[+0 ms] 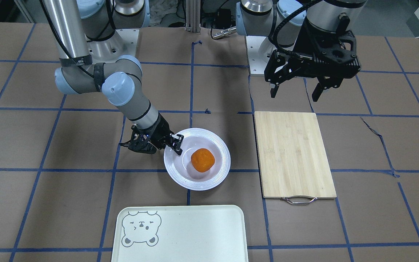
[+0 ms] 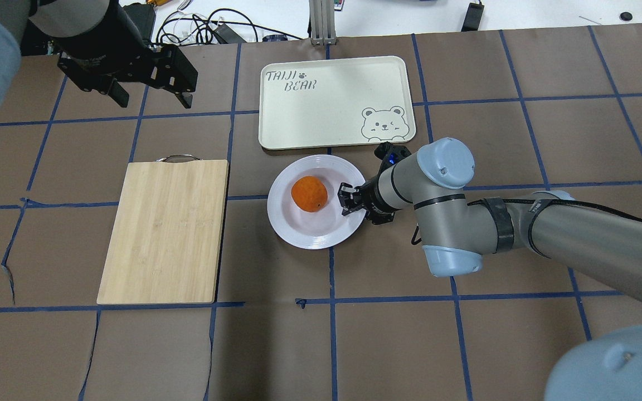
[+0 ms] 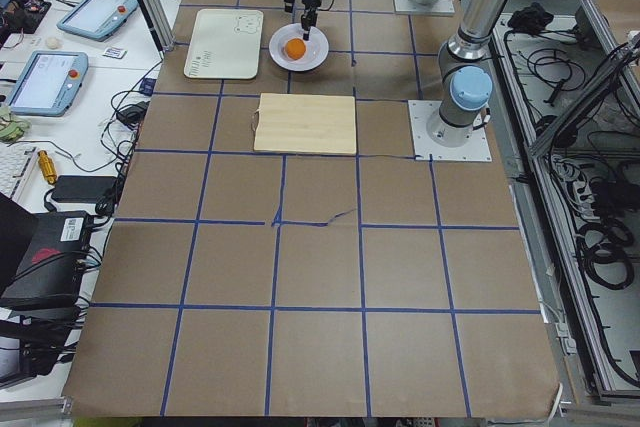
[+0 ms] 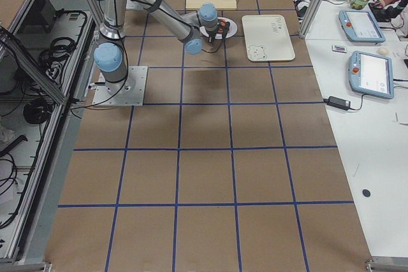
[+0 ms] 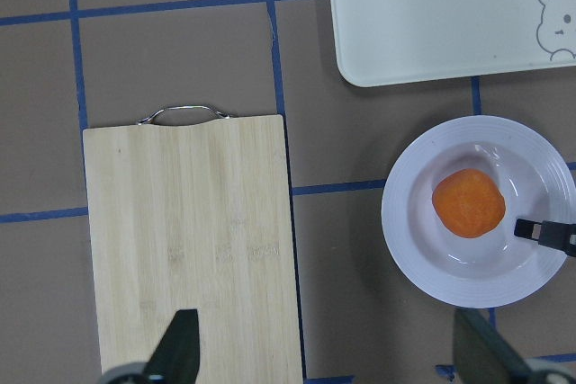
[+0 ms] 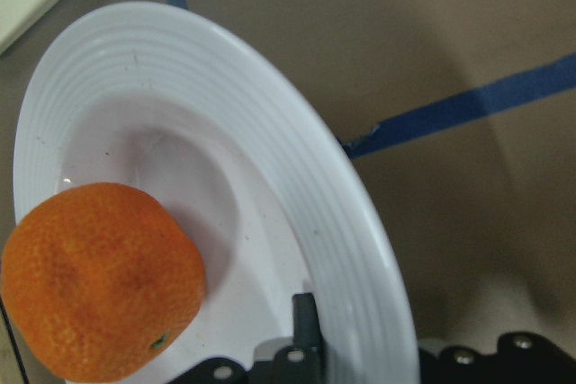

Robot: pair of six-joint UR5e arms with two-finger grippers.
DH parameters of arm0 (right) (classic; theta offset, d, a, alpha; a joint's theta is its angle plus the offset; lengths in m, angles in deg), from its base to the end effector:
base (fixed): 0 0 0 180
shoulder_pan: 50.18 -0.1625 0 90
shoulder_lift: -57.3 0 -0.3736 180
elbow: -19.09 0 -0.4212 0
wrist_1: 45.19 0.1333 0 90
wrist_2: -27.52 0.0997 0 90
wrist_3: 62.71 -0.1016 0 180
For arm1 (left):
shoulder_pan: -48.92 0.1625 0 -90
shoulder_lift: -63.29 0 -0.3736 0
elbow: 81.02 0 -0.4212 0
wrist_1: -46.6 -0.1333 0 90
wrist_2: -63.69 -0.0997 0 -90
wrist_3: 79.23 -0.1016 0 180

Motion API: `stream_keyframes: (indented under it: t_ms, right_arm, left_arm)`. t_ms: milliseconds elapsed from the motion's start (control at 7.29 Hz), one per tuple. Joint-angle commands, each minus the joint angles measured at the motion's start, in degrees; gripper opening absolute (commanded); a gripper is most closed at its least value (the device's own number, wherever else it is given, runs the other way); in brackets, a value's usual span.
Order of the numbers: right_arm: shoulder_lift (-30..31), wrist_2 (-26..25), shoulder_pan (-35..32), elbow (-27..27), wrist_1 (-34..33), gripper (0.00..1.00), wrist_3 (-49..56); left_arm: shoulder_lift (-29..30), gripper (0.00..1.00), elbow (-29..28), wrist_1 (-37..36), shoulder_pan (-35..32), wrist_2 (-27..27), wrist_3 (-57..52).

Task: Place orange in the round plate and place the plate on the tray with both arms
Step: 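Slide the bowl with the right gripper onto the cream tray and release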

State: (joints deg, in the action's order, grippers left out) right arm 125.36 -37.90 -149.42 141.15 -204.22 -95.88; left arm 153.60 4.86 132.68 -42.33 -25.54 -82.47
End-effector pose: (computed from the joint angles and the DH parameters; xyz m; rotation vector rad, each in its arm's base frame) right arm 0.2548 -0.4726 0.1049 0.4744 2.6053 -0.1170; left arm -0.1463 -0.5317 0.4768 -0.1238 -3.1209 0.2113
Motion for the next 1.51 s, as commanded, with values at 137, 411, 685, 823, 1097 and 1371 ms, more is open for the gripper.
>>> stream_keyframes:
  t_ms: [137, 411, 685, 823, 1097, 1371]
  right_arm:
    - [1.01, 0.47, 0.98, -2.86, 0.64, 0.00, -4.71]
    - [0.59, 3.62, 2.82, -7.24, 0.47, 0.00, -7.61]
    - [-3.35, 3.81, 3.97, -19.85, 10.25, 0.00, -7.62]
    - [-7.99, 3.81, 4.32, -26.54, 11.88, 0.00, -7.88]
    - [-18.45, 3.20, 4.33, -39.63, 12.94, 0.00, -8.32]
    - [-22.43, 2.67, 4.41, -42.78, 15.41, 0.01, -8.32]
  left_arm:
    - [0.04, 1.00, 0.08, -0.04, 0.02, -0.07, -0.01]
    - [0.04, 1.00, 0.08, 0.05, 0.11, -0.07, -0.01]
    - [0.04, 1.00, 0.08, 0.05, 0.11, -0.07, -0.01]
    - [0.04, 1.00, 0.16, 0.05, 0.11, -0.07, -0.01]
    - [0.04, 1.00, 0.08, -0.04, 0.19, 0.02, -0.01]
    - [0.04, 1.00, 0.08, -0.04, 0.19, 0.02, -0.01]
